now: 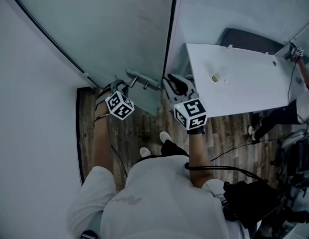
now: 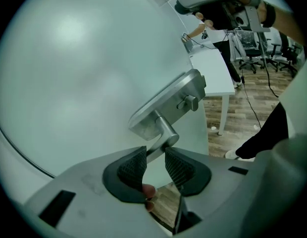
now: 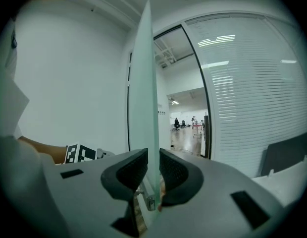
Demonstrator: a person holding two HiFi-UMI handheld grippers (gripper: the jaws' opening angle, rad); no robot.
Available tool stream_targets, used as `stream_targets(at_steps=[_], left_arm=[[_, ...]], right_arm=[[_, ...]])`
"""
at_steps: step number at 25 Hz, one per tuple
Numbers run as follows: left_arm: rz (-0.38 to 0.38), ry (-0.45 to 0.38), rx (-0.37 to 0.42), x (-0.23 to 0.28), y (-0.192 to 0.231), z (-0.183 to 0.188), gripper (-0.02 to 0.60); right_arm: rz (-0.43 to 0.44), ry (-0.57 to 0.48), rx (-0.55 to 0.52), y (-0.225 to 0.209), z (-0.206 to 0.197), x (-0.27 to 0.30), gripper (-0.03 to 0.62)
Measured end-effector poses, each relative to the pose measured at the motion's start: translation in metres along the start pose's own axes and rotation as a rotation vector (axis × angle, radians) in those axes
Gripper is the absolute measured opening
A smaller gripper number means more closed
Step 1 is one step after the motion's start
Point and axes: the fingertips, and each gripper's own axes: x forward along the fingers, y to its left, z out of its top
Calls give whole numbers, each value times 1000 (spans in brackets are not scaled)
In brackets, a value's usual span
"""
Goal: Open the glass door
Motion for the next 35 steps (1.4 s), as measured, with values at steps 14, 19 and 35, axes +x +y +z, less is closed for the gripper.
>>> stream_targets(at_steps=[14,19,35], left_arm=[[101,122,-289,-29,-16,-59,49],[164,125,-475,-30,-43,-97,40],[659,-272,-1045,-201,-23,-115,41]], right_arm=[[574,-69,-114,64,27,16,55],[598,-81,-98,83,26,7,58],[873,-68,-150,175,19,-21,87]])
